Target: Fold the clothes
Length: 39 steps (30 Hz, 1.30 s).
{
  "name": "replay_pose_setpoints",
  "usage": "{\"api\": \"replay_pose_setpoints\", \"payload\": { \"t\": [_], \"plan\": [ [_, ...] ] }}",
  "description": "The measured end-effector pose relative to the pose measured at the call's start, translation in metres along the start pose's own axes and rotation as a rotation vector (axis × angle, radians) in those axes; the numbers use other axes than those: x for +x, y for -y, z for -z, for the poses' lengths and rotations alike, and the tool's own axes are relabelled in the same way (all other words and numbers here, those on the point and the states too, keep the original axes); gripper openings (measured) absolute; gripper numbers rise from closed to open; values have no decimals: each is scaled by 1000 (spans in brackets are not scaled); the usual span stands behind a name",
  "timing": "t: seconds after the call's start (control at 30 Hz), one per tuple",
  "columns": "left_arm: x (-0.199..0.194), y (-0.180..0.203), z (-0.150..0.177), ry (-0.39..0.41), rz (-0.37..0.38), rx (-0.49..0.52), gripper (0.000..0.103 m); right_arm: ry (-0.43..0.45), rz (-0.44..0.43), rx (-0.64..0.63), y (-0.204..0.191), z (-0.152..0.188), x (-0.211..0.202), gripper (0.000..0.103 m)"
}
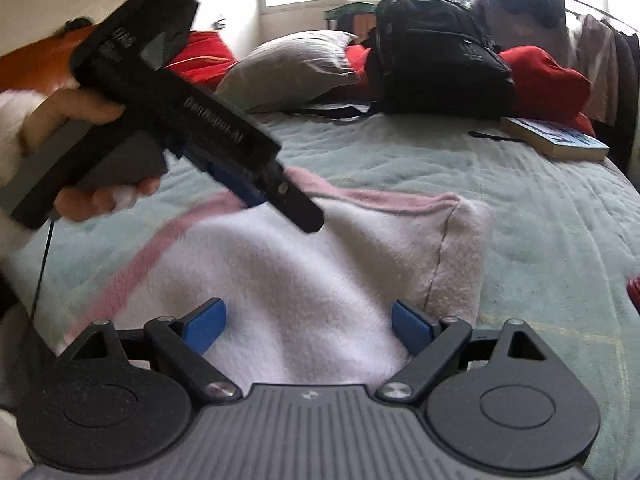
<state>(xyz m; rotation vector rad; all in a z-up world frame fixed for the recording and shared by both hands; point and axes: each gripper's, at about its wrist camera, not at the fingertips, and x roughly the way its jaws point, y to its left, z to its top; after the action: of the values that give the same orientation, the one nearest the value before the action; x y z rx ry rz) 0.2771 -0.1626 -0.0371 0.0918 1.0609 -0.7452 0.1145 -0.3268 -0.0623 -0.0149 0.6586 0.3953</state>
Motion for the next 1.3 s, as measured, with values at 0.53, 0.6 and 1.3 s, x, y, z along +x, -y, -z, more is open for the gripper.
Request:
{"api": "replay_pose_setpoints", "payload": {
  "t": [0.53, 0.6, 1.3],
  "plan": [
    [-82, -42, 54, 81, -172, -14, 96, -26, 100, 88, -37, -15, 56, 103],
    [-79, -49, 61, 76, -165, -30, 96, -55, 105, 87, -37, -21, 53, 103],
    [-80, -41, 87, 69, -182, -5, 96, -67, 107, 119, -56, -33, 22, 103]
  ]
}}
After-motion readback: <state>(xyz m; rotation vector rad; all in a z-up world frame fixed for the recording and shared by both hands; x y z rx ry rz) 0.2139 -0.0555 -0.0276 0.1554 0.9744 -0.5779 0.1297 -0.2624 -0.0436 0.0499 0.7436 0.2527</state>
